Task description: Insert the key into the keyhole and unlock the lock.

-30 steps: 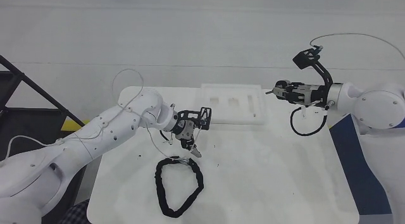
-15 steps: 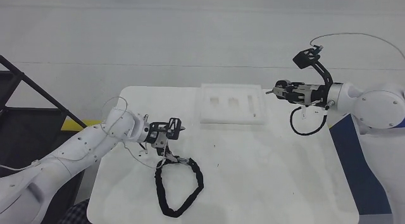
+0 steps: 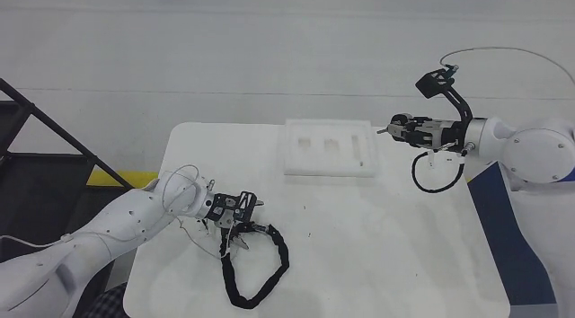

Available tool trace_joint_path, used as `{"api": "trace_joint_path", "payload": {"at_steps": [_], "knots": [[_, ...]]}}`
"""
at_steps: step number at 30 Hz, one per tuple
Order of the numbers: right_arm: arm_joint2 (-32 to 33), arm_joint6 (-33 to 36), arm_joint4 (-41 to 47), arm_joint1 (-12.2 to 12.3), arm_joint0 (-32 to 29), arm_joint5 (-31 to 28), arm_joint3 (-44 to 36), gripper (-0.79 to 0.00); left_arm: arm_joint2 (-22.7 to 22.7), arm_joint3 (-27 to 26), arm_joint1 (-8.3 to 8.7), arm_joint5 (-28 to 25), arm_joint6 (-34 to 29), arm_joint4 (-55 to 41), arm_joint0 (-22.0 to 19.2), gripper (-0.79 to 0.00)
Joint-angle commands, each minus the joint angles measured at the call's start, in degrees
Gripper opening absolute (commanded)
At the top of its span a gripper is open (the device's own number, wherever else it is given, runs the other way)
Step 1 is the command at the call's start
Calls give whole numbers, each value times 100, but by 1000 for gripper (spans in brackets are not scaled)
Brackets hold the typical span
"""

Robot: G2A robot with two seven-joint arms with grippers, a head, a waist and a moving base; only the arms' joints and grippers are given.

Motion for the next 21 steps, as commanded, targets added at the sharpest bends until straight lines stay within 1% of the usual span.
{"api": "trace_joint_path", "payload": {"at_steps": [1,6,7,8,9,10,11,12,14,15,16,17,21], "knots": [[0,0,0,0,0,0,0,-785,11,98,-58,0,76,51,-15,0],[0,0,0,0,0,0,0,-785,39,247,-177,-6,246,230,-48,0],[0,0,0,0,0,0,0,-785,43,268,-196,-9,281,257,-50,-80],[0,0,0,0,0,0,0,-785,52,289,-214,-22,302,300,-52,-188],[0,0,0,0,0,0,0,-785,58,316,-232,-38,306,338,-59,-256],[0,0,0,0,0,0,0,-785,61,342,-250,-43,322,355,-57,-422],[0,0,0,0,0,0,0,-785,64,370,-268,-49,344,375,-58,-459],[0,0,0,0,0,0,0,-785,71,407,-285,-65,350,403,-58,-545],[0,0,0,0,0,0,0,-785,83,463,-320,-82,337,472,-65,-653],[0,0,0,0,0,0,0,-785,88,485,-338,-86,314,507,-71,-739],[0,0,0,0,0,0,0,-785,87,501,-355,-86,311,515,-69,-776],[0,0,0,0,0,0,0,-785,87,511,-371,-80,317,528,-69,-785],[0,0,0,0,0,0,0,-785,77,530,-415,-64,324,622,-87,-785]]}}
